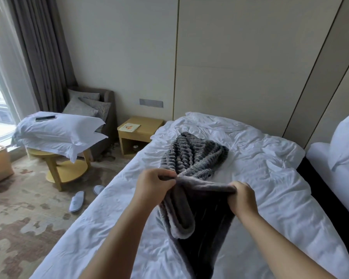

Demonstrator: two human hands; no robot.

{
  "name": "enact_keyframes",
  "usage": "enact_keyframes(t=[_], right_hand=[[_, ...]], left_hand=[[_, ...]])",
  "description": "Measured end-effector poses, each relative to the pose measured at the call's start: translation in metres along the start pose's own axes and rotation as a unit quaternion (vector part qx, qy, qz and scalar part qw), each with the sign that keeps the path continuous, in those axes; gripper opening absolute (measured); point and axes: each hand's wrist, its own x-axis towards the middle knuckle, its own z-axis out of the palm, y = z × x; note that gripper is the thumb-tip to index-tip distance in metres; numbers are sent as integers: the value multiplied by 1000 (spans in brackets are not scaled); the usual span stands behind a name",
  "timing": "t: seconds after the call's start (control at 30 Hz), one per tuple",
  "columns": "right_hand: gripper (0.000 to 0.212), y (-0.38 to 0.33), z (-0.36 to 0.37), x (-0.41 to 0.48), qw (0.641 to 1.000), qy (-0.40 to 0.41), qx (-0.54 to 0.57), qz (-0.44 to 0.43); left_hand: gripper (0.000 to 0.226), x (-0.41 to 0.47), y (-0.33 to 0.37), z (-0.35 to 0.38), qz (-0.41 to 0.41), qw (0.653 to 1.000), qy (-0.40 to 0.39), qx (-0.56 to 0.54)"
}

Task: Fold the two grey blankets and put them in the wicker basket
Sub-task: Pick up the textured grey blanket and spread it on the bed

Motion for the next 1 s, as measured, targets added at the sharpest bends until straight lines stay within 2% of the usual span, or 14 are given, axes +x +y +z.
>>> enact_keyframes(t=[0.07, 0.17, 0.23, 0.3, 0.37, 0.47, 0.57, 0.6, 0.63, 0.73, 0.77, 0.87, 0.93, 1.0], right_hand=[[25, 28, -6, 8, 970, 62, 124, 200], [33, 79, -20, 9, 852, 49, 304, 423], [29, 100, -25, 3, 880, 8, 227, 417], [22, 117, -25, -13, 938, -19, 72, 338], [15, 140, -16, -38, 958, -112, -61, 257], [31, 175, 3, -73, 923, -305, -149, 179], [37, 203, 21, -69, 956, -237, -169, 31], [35, 204, 25, -68, 949, -194, -247, -22], [31, 191, 15, -75, 903, -297, -303, 63], [30, 167, 3, -70, 833, -402, -334, 182], [22, 150, -3, -53, 850, -392, -272, 224], [24, 108, -19, 13, 975, -63, -98, 187], [30, 88, -21, 33, 984, 90, 38, 148], [32, 90, -10, 19, 988, 127, 47, 70]], left_hand=[[32, 2, -12, -7, -50, 994, 35, -91], [34, 11, -42, -29, -117, 973, 162, -116], [37, 13, -66, -39, -152, 962, 218, -56], [41, 5, -96, -37, -170, 966, 190, 38], [42, -20, -135, -25, -191, 965, 65, 169], [20, -73, -201, -11, -248, 887, -172, 349], [7, -111, -244, -16, -286, 837, -237, 402], [16, -115, -246, -17, -311, 826, -240, 404], [19, -113, -248, -17, -343, 822, -234, 389], [23, -70, -221, -12, -416, 900, -101, 85], [22, -46, -207, -13, -393, 919, -38, 2], [24, 24, -165, -13, -261, 944, 115, -164], [24, 43, -156, -11, -201, 941, 211, -173], [21, 36, -171, -5, -177, 949, 252, -62]])
